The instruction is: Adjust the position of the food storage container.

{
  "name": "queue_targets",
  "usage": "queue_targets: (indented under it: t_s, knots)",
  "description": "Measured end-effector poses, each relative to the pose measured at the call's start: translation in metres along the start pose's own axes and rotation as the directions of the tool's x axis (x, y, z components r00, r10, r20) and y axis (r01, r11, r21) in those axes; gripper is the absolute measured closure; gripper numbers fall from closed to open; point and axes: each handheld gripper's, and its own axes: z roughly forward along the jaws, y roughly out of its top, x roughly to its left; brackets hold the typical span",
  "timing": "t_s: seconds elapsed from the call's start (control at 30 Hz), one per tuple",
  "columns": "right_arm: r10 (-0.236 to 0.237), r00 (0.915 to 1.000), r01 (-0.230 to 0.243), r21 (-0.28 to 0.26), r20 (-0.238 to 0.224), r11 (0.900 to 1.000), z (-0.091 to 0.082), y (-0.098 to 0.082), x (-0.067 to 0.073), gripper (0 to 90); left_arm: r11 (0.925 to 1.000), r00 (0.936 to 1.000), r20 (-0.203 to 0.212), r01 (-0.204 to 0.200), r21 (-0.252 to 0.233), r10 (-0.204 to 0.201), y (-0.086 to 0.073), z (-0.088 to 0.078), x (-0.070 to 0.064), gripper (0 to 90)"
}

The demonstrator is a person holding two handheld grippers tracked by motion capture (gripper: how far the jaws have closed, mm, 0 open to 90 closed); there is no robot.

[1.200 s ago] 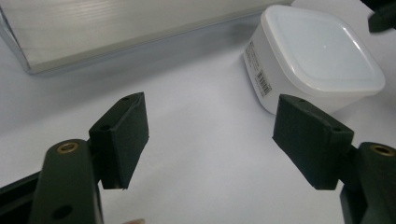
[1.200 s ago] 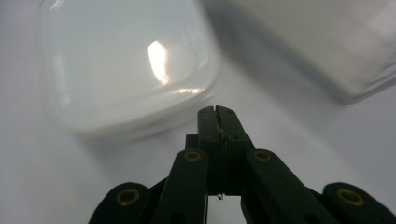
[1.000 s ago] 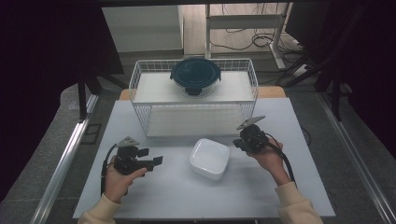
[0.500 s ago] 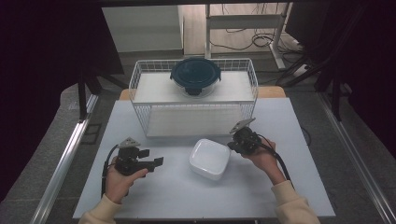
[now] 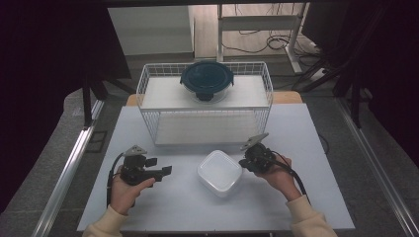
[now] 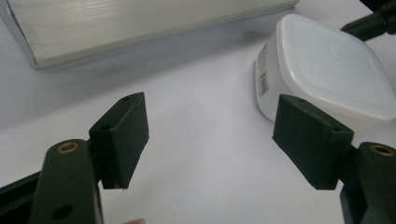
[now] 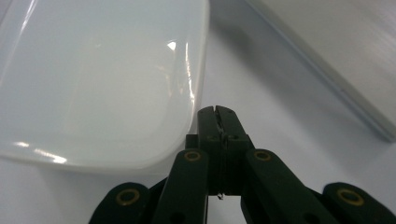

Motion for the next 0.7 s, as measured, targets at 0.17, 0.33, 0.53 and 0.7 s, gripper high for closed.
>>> queue_targets:
  t_s: [0.17, 0.33, 0.53, 0.7]
  knots:
    - [0.005, 0.9999, -0.005, 0.012, -0.016, 1.000, -0.005, -0.007, 0.015, 89.1, 1.0000, 1.0000, 0.000, 0.002, -0.005, -0.002, 0.000, -0.002, 0.001, 26.0]
    - [-0.007, 0.9991, 0.008, 0.024, -0.041, 1.000, -0.008, -0.011, 0.031, 89.1, 1.0000, 1.0000, 0.000, 0.004, -0.006, -0.004, 0.000, -0.003, 0.001, 26.0]
    - [-0.026, 0.9975, 0.028, 0.028, -0.066, 0.999, -0.009, -0.014, 0.046, 89.1, 1.0000, 1.0000, 0.001, 0.002, -0.006, -0.002, -0.001, -0.003, 0.000, 26.0]
    - [-0.033, 0.9950, 0.036, 0.033, -0.095, 0.999, -0.007, -0.017, 0.056, 89.0, 1.0000, 1.0000, 0.003, 0.002, -0.008, -0.002, -0.001, -0.003, -0.001, 26.0]
